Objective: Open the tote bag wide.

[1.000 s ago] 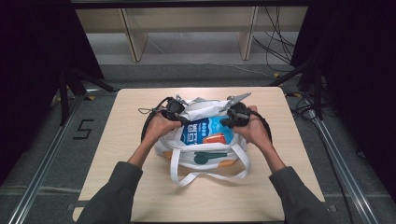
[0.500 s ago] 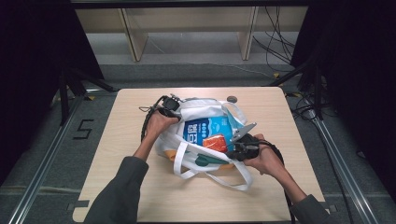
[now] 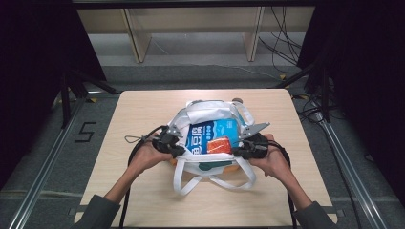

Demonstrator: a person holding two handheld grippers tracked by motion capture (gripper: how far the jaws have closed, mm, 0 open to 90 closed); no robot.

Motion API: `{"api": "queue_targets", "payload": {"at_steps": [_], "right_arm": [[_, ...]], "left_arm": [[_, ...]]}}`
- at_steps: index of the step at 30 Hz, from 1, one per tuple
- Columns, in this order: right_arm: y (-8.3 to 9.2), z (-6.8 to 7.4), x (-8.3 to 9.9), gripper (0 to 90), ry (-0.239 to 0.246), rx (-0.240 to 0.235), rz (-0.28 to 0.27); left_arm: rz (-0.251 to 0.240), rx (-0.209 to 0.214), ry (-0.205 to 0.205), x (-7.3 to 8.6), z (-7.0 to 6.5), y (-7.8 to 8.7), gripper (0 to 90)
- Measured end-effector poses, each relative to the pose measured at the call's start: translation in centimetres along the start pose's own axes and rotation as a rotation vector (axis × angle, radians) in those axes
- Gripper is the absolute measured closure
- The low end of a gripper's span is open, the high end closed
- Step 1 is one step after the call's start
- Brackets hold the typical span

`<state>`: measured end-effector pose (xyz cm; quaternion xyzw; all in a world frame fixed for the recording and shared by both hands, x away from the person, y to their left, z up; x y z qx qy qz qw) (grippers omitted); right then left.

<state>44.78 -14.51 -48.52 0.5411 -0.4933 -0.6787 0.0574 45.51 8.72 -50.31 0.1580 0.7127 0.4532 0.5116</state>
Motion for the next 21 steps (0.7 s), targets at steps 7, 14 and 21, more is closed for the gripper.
{"api": "queue_targets", "payload": {"at_steps": [7, 14, 21], "right_arm": [[0.9, -0.4, -1.0, 88.9, -0.02, 0.006, -0.049], [1.5, -1.3, -1.6, 86.0, -0.031, 0.033, -0.11], [2.2, -1.5, -1.5, 84.3, -0.059, 0.053, -0.121]], "left_arm": [[-0.147, -0.024, 0.066, -1.4, 0.3, 1.3, 77.4], [-0.238, -0.022, 0.098, -1.8, 0.3, 3.0, 70.1], [-0.277, -0.011, 0.112, -1.9, -0.2, 3.8, 62.2]]}}
Point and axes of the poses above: each handheld gripper's, and its own axes: y roughly backward along the jaws, x roughly out of its underside, z roughly to its left, the point moved 8 cm from there along -y, roughly forward along the jaws, and after that the axes turned 6 degrees about x, right-handed, at the moved point
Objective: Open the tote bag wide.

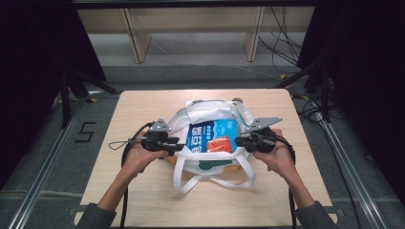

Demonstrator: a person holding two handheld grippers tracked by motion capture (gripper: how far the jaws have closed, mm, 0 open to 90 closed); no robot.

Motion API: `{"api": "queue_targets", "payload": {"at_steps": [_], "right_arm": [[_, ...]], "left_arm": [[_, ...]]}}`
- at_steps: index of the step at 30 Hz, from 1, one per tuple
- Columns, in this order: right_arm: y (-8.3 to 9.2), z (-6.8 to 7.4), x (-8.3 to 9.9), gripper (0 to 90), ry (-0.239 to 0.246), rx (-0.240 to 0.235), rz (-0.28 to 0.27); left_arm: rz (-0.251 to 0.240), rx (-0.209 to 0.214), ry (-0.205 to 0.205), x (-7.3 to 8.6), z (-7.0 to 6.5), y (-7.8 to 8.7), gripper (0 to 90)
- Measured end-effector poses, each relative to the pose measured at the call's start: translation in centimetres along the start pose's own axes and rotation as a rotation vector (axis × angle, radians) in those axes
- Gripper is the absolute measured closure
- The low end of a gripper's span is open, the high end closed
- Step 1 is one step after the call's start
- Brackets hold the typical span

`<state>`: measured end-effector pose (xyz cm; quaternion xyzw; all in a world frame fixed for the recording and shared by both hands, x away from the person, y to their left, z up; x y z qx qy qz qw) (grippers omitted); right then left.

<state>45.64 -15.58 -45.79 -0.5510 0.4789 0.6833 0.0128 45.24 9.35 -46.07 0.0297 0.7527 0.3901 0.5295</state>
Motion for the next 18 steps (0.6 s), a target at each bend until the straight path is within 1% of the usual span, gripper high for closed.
{"api": "queue_targets", "payload": {"at_steps": [1, 2, 3, 4, 5, 6, 7, 8, 9, 10, 11, 12, 13, 14, 15, 16, 17, 18], "right_arm": [[0.06, -0.11, -0.02, 83.8, 0.014, -0.007, -0.001], [0.06, -0.22, -0.09, 83.2, 0.021, -0.001, -0.014], [0.25, -0.07, 0.01, 82.7, -0.014, 0.008, -0.005], [0.37, -0.1, 0.05, 82.5, -0.013, -0.002, 0.001], [0.4, -0.35, 0.0, 82.3, -0.006, 0.011, -0.008], [0.49, -0.34, -0.01, 82.1, -0.015, 0.014, -0.011], [0.53, -0.38, -0.02, 81.7, -0.016, 0.014, -0.014], [0.57, -0.42, -0.01, 81.3, -0.017, 0.015, -0.017], [0.6, -0.46, -0.01, 81.0, -0.017, 0.016, -0.018], [0.61, -0.49, -0.01, 80.7, -0.016, 0.017, -0.02], [0.62, -0.5, 0.0, 80.3, -0.017, 0.017, -0.02], [0.6, -0.52, -0.02, 80.0, -0.014, 0.016, -0.022], [0.62, -0.53, -0.03, 79.7, -0.008, 0.011, -0.021], [0.63, -0.52, -0.05, 79.5, -0.008, 0.012, -0.023], [0.58, -0.48, -0.1, 79.0, -0.002, 0.011, -0.031], [0.63, -0.46, -0.1, 78.6, -0.004, 0.011, -0.031], [0.69, -0.49, -0.09, 78.4, -0.01, 0.017, -0.031], [0.74, -0.46, -0.05, 78.0, -0.018, 0.02, -0.031]], "left_arm": [[-0.009, 0.002, -0.001, -0.07, -0.04, 0.08, 61.3], [-0.021, -0.003, -0.004, -0.17, -0.01, 0.2, 61.2], [-0.041, -0.007, 0.004, -0.3, -0.1, 0.35, 61.1], [-0.048, 0.007, 0.002, -0.34, -0.16, 0.4, 60.8], [-0.055, 0.013, 0.023, -0.38, -0.41, 0.26, 60.8], [-0.038, 0.008, 0.001, -0.33, -0.38, 0.39, 60.2], [-0.048, -0.007, -0.001, -0.42, -0.38, 0.48, 60.1], [-0.059, 0.004, 0.011, -0.53, -0.56, 0.48, 59.8], [-0.064, 0.005, 0.005, -0.61, -0.6, 0.58, 59.6], [-0.067, 0.003, 0.013, -0.61, -0.64, 0.68, 59.2], [-0.058, -0.004, 0.001, -0.54, -0.55, 0.83, 58.6], [-0.055, 0.004, -0.009, -0.5, -0.57, 0.93, 58.3], [-0.057, 0.003, -0.002, -0.46, -0.61, 0.94, 57.5], [-0.071, 0.001, 0.016, -0.46, -0.73, 0.88, 56.9], [-0.055, 0.001, -0.006, -0.31, -0.6, 1.03, 56.2], [-0.059, -0.002, -0.007, -0.29, -0.59, 1.04, 55.8], [-0.062, -0.002, 0.003, -0.23, -0.64, 1.04, 54.9], [-0.08, 0.0, 0.02, -0.28, -0.74, 0.97, 54.2]]}}
Point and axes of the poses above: each handheld gripper's, and its own axes: y roughly backward along the jaws, x roughly out of its underside, z roughly to its left, the point moved 8 cm from there along -y, roughly forward along the jaws, and after that the axes turned 6 degrees about x, right-handed, at the moved point
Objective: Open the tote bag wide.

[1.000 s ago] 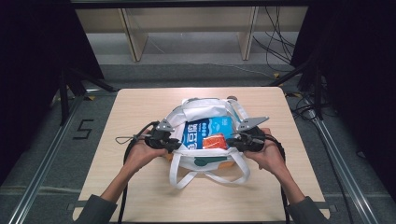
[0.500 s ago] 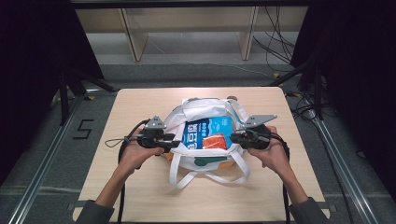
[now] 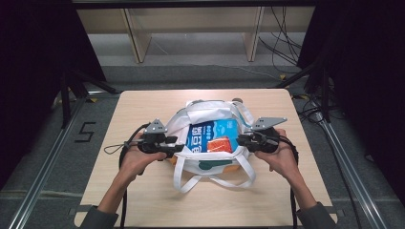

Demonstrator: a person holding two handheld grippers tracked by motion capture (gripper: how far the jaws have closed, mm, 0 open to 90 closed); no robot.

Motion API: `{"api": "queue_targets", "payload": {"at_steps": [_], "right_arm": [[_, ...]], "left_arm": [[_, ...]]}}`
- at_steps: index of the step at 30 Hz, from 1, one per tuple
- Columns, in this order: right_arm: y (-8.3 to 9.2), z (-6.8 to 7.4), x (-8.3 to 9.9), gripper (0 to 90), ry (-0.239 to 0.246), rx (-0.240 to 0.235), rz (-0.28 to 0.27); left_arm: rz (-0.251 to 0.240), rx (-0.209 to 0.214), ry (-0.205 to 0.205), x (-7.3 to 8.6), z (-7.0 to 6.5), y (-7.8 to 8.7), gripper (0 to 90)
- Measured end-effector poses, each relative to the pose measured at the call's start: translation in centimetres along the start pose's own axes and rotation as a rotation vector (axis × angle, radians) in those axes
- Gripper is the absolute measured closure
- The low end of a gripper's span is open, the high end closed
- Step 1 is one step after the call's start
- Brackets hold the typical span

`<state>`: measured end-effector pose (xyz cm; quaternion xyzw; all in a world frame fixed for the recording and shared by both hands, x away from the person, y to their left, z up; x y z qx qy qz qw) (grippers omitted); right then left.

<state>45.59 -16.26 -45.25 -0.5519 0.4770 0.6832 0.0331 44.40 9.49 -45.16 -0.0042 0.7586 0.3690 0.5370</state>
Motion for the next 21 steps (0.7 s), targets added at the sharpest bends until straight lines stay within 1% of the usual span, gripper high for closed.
{"api": "queue_targets", "payload": {"at_steps": [1, 3, 5, 6, 7, 8, 9, 10, 11, 12, 13, 14, 15, 16, 17, 18, 19, 20, 21], "right_arm": [[0.05, 0.06, 0.06, 77.8, -0.008, 0.007, 0.0], [0.11, 0.01, 0.21, 76.5, -0.009, 0.002, 0.004], [0.13, -0.06, 0.3, 75.9, -0.009, 0.004, 0.001], [0.14, -0.11, 0.3, 75.5, -0.006, 0.005, -0.003], [0.14, -0.09, 0.29, 75.1, 0.001, -0.005, -0.007], [0.28, -0.16, 0.31, 74.7, -0.01, 0.01, -0.009], [0.4, -0.11, 0.33, 74.4, -0.013, 0.007, -0.007], [0.49, -0.07, 0.36, 74.1, -0.018, 0.005, -0.004], [0.57, -0.03, 0.35, 73.6, -0.019, 0.006, -0.007], [0.58, -0.12, 0.33, 73.3, -0.004, 0.008, -0.013], [0.65, -0.05, 0.38, 72.7, -0.015, 0.007, -0.012], [0.69, -0.04, 0.4, 72.2, -0.015, 0.006, -0.013], [0.74, -0.06, 0.44, 71.7, -0.015, 0.009, -0.013], [0.77, -0.14, 0.4, 71.5, -0.008, 0.016, -0.021], [0.79, -0.02, 0.45, 71.0, -0.009, 0.007, -0.019], [0.9, 0.02, 0.52, 70.5, -0.017, 0.006, -0.013], [0.91, -0.06, 0.49, 69.8, -0.008, 0.007, -0.021], [1.03, 0.09, 0.57, 69.4, -0.029, 0.013, -0.016], [1.01, -0.2, 0.49, 68.4, 0.001, 0.018, -0.03]], "left_arm": [[0.014, 0.001, -0.009, 0.16, 0.05, 0.12, 53.8], [0.011, 0.0, -0.011, 0.2, 0.01, 0.13, 52.1], [0.008, -0.006, -0.004, 0.2, -0.06, 0.17, 50.2], [-0.01, 0.003, 0.004, 0.08, -0.22, 0.08, 49.7], [-0.009, 0.009, 0.0, 0.09, -0.28, 0.13, 48.8], [-0.014, 0.002, 0.007, 0.08, -0.41, 0.19, 47.9], [-0.019, 0.008, 0.007, 0.05, -0.48, 0.23, 47.7], [-0.024, 0.012, 0.003, 0.0, -0.55, 0.29, 47.3], [-0.023, 0.006, 0.004, 0.01, -0.59, 0.37, 46.5], [-0.024, 0.004, 0.001, -0.01, -0.61, 0.44, 45.8], [-0.028, -0.001, -0.003, -0.03, -0.63, 0.51, 45.1], [-0.028, 0.01, -0.015, -0.04, -0.63, 0.56, 44.5], [-0.026, 0.009, -0.016, -0.03, -0.63, 0.62, 44.0], [-0.031, 0.003, -0.012, -0.05, -0.61, 0.65, 43.5], [-0.032, 0.003, -0.01, -0.03, -0.58, 0.7, 42.9], [-0.033, 0.002, 0.004, 0.01, -0.57, 0.72, 42.3], [-0.037, 0.002, 0.001, 0.02, -0.53, 0.75, 42.2], [-0.038, 0.009, 0.003, 0.06, -0.53, 0.77, 41.9], [-0.031, 0.012, 0.004, 0.14, -0.53, 0.85, 41.3]]}}
Point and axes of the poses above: each handheld gripper's, and its own axes: y roughly backward along the jaws, x roughly out of its underside, z roughly to its left, the point moved 8 cm from there along -y, roughly forward along the jaws, and after that the axes turned 6 degrees about x, right-handed, at the moved point
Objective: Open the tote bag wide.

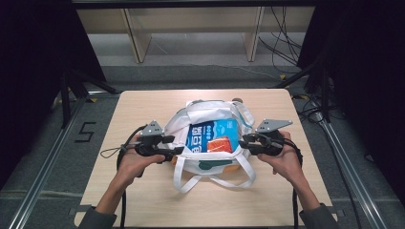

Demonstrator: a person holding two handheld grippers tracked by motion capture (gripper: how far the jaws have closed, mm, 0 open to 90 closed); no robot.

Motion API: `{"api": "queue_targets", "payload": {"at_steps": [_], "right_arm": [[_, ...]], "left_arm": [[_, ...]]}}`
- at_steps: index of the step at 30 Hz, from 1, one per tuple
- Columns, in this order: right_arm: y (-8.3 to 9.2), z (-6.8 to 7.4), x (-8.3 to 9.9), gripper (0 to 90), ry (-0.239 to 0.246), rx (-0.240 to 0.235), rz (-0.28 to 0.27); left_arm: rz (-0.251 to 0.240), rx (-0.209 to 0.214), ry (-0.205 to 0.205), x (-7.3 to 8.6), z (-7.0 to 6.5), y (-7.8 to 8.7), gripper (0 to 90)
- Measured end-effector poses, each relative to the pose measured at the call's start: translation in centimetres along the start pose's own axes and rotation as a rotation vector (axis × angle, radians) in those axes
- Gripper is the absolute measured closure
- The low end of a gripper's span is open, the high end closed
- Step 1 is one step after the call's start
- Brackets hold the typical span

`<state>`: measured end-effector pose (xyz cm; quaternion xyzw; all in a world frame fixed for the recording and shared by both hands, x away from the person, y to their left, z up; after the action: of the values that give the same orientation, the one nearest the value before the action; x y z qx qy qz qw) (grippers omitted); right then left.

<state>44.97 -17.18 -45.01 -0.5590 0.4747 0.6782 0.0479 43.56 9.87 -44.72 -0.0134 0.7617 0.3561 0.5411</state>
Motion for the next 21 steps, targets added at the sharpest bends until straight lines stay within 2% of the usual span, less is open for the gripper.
{"api": "queue_targets", "payload": {"at_steps": [3, 7, 8, 9, 10, 14, 16, 18, 20, 21], "right_arm": [[0.2, 0.0, 0.1, 66.8, -0.019, -0.005, 0.008], [0.3, 0.0, 0.1, 64.1, -0.013, 0.003, 0.001], [0.3, 0.2, 0.1, 62.7, -0.038, 0.003, 0.006], [0.3, 0.1, 0.1, 61.6, -0.029, 0.014, -0.004], [0.4, 0.2, 0.1, 60.8, -0.042, 0.012, 0.003], [0.5, 0.2, 0.0, 56.8, -0.026, 0.002, -0.003], [0.6, -0.1, 0.0, 54.0, -0.022, 0.024, -0.017], [0.8, 0.1, 0.0, 52.5, -0.051, 0.022, -0.009], [0.9, -0.1, 0.0, 50.9, -0.033, 0.019, -0.02], [1.0, -0.1, 0.0, 50.2, -0.039, 0.025, -0.019]], "left_arm": [[-0.009, -0.016, 0.002, 0.0, 0.0, 0.1, 39.5], [-0.015, -0.007, -0.002, 0.0, -0.1, 0.4, 39.2], [-0.011, -0.014, -0.007, 0.0, -0.1, 0.5, 39.0], [-0.012, -0.007, -0.019, -0.1, -0.1, 0.5, 38.9], [-0.015, -0.009, -0.021, -0.1, -0.2, 0.5, 38.4], [-0.015, -0.018, -0.016, 0.0, -0.3, 0.6, 36.7], [-0.013, -0.019, -0.031, 0.0, -0.3, 0.7, 36.3], [-0.015, -0.019, -0.02, 0.0, -0.4, 0.8, 35.5], [-0.021, -0.023, -0.016, 0.0, -0.4, 1.0, 33.7], [-0.018, -0.023, -0.026, 0.0, -0.4, 1.1, 33.1]]}}
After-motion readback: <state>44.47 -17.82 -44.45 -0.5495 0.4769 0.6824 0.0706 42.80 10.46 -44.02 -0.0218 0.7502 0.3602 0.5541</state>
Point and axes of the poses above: each handheld gripper's, and its own axes: y roughly backward along the jaws, x roughly out of its underside, z roughly to its left, the point moved 8 cm from there along -y, roughly forward along the jaws, and after that the axes turned 6 degrees about x, right-handed, at the moved point
